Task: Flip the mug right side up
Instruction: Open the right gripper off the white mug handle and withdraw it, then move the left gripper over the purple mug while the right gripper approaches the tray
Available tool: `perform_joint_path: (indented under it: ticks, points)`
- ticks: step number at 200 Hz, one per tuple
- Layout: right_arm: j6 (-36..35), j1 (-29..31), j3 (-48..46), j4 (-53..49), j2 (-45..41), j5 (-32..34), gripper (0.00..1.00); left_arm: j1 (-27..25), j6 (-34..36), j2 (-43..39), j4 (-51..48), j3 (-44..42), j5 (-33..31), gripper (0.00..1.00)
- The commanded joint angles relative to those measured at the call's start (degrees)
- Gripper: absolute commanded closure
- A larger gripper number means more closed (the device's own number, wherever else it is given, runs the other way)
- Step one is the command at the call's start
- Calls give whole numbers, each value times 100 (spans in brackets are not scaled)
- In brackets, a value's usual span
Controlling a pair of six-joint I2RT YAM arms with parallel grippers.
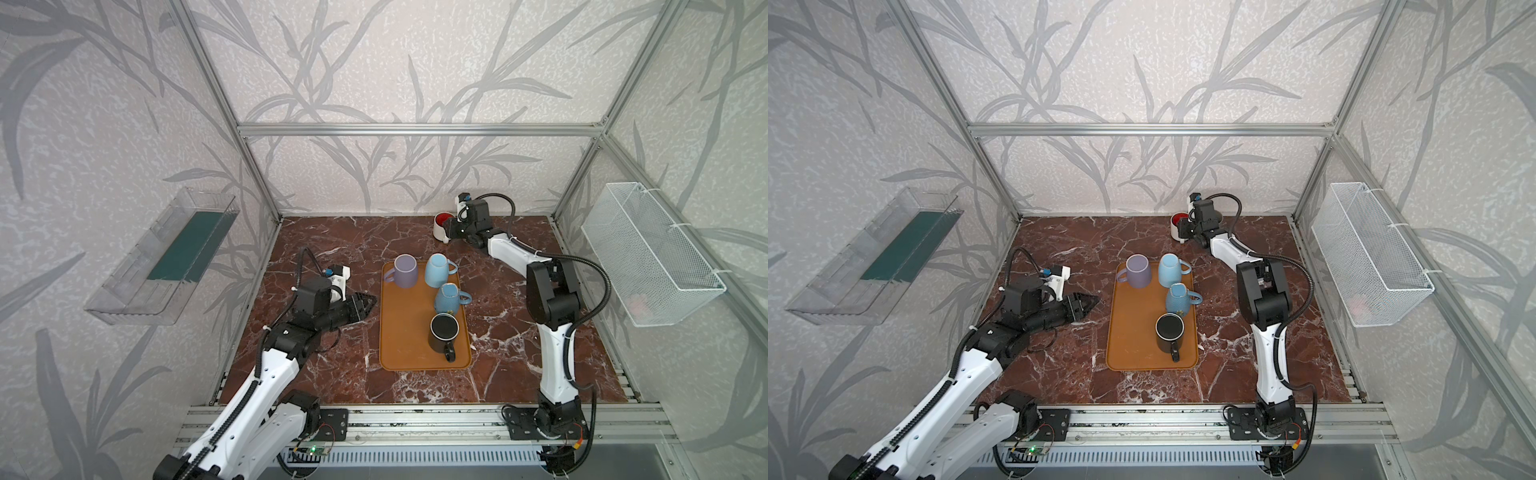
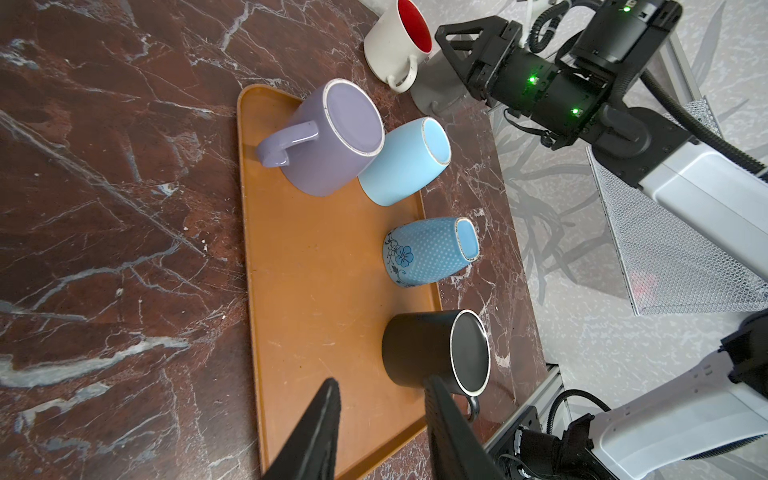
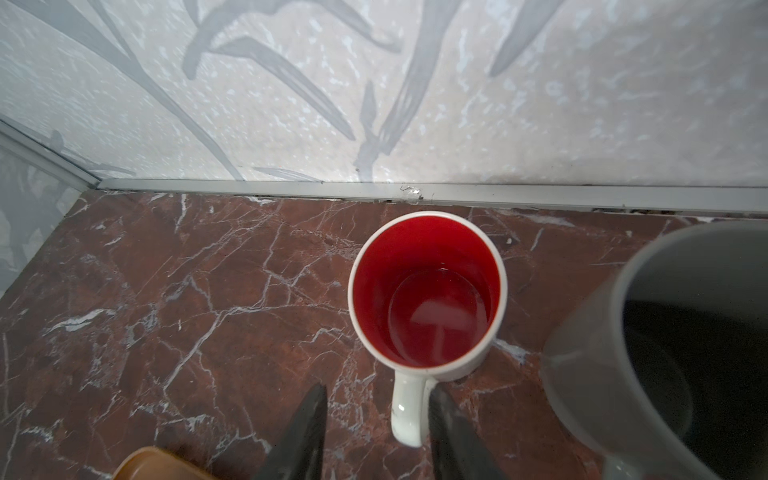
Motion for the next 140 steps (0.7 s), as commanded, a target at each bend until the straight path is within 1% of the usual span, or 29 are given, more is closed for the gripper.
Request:
perform_joint_path:
  ticks: [1, 21, 39, 63, 69, 88, 105, 140]
  points:
    - [-96, -30, -334, 75, -640, -50, 58, 40, -7, -80, -76, 54, -114, 62]
    - [-140, -30, -729, -125, -1173, -199, 58, 40, -21, -6, -98, 25, -233, 61]
    - [-129, -22, -1338, -141, -1769, -341, 58, 40, -38, 214, -51, 23, -299, 61]
    - [-144, -1, -2131, -295, -2576, -521, 58, 40, -202, 515, 226, -64, -336, 62]
    - [-149, 10, -2351, -314, -2893, -566, 58, 40, -233, 578, 304, -96, -332, 62]
    - [-164, 87, -2911, -528, -3563, -635, 57, 40, -234, 756, 497, -174, -262, 63]
    - [-203, 166, -3281, -754, -4051, -610, 57, 30, -225, 904, 558, -170, -172, 63]
    - [-123, 357, -3900, -1012, -4836, -689, 56, 31, -17, 1218, 502, -32, -432, 63]
